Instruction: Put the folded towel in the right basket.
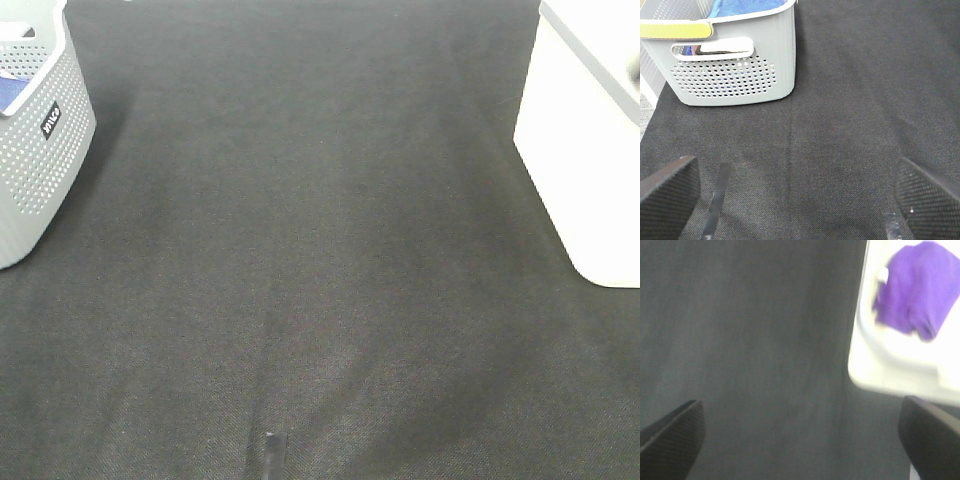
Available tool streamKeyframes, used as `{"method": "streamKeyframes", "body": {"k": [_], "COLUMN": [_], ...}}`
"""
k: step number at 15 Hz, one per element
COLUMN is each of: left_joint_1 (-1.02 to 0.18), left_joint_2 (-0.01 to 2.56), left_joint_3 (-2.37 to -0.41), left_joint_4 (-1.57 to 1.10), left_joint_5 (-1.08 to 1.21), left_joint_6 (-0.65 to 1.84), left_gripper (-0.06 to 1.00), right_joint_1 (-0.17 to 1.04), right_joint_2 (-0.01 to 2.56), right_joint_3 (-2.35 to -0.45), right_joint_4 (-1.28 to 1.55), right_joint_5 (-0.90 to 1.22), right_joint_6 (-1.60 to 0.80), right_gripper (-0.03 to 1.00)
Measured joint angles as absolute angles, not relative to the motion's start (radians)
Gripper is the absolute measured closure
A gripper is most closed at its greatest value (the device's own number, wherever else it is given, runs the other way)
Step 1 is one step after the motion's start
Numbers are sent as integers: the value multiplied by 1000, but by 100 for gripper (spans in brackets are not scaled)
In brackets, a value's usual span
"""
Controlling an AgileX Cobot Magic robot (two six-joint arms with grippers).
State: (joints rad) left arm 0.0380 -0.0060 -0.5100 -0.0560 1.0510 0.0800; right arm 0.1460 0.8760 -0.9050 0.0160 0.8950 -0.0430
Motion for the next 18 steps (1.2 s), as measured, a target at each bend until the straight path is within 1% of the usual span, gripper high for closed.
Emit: {"method": "streamKeyframes", "body": {"k": [2, 4, 6, 8, 10, 18], "left_joint_1": [38, 38, 38, 38, 38, 38], "left_joint_2": [-6, -6, -6, -6, -6, -6], "left_joint_3": [-510, -510, -510, -510, -510, -510], "left_joint_4": [-56, -56, -56, -56, -56, -56], "left_joint_5": [1051, 1051, 1051, 1051, 1051, 1051], "left_joint_6": [80, 80, 80, 80, 80, 80], "left_gripper": [-5, -5, -5, -5, -5, -5], "right_joint_1": [146, 146, 146, 146, 146, 141], "right_joint_2": [612, 368, 186, 66, -3, -5], "right_joint_3": [-769, -700, -640, -573, -512, -502], "right_joint_4": [16, 16, 16, 16, 12, 0], "right_joint_5": [928, 1000, 1029, 1028, 1051, 1056], "right_joint_6": [-49, -49, -38, -37, -31, -20], "right_gripper": [1, 1, 1, 1, 1, 1]}}
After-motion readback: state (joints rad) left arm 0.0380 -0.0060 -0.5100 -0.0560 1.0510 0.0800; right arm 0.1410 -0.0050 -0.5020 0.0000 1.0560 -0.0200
